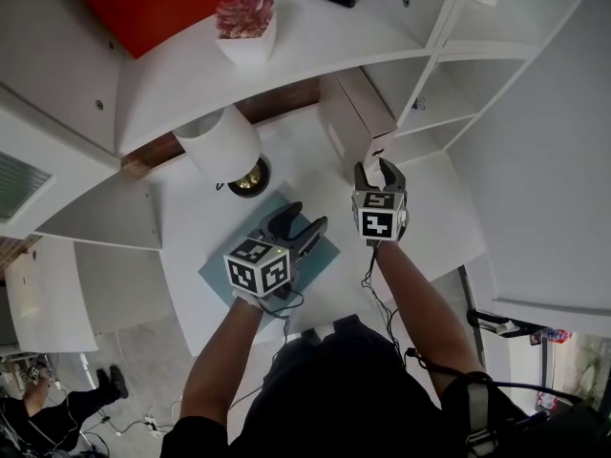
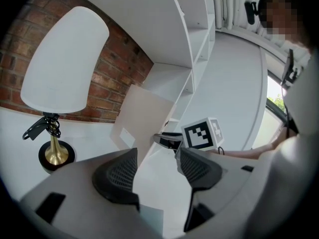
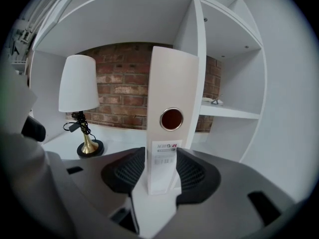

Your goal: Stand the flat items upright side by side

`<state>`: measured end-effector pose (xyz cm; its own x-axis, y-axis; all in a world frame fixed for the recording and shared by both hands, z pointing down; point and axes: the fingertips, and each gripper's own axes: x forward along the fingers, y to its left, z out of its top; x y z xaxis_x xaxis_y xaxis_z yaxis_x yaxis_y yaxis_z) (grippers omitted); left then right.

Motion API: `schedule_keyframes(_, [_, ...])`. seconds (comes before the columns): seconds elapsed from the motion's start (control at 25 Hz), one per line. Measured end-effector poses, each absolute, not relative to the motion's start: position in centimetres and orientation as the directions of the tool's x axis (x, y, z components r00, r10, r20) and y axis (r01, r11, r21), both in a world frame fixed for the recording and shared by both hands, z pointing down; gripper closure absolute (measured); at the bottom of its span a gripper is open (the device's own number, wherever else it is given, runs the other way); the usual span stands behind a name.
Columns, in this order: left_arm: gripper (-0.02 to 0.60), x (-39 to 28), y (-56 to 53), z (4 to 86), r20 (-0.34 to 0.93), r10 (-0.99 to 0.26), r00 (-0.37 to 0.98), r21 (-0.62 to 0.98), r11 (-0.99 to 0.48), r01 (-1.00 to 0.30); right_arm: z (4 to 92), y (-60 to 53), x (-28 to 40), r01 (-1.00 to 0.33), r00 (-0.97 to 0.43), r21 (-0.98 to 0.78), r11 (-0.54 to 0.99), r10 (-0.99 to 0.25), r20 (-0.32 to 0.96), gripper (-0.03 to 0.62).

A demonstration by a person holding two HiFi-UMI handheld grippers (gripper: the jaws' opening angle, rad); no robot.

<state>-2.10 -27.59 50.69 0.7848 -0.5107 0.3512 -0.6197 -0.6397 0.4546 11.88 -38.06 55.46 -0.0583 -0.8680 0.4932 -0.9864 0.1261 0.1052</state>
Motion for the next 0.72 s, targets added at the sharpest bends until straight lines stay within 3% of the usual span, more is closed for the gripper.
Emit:
schedule_keyframes(0.44, [0.313, -4.3, -26.3, 50.5, 0.357, -0.539, 0.763, 0.452, -0.615, -0.646, 55.4, -38.0, 12.0, -0.987, -0.049, 0.11, 0.119, -0.866, 0.498, 0.398])
schedule_keyframes(0.72, [0.314, -4.3, -26.1, 48.0, 0.286, -0.572, 0.769, 0.439, -0.635, -0.636, 52.2, -34.7, 12.2, -0.99, -0.065, 0.081, 0.111, -0.896, 0.44, 0.398])
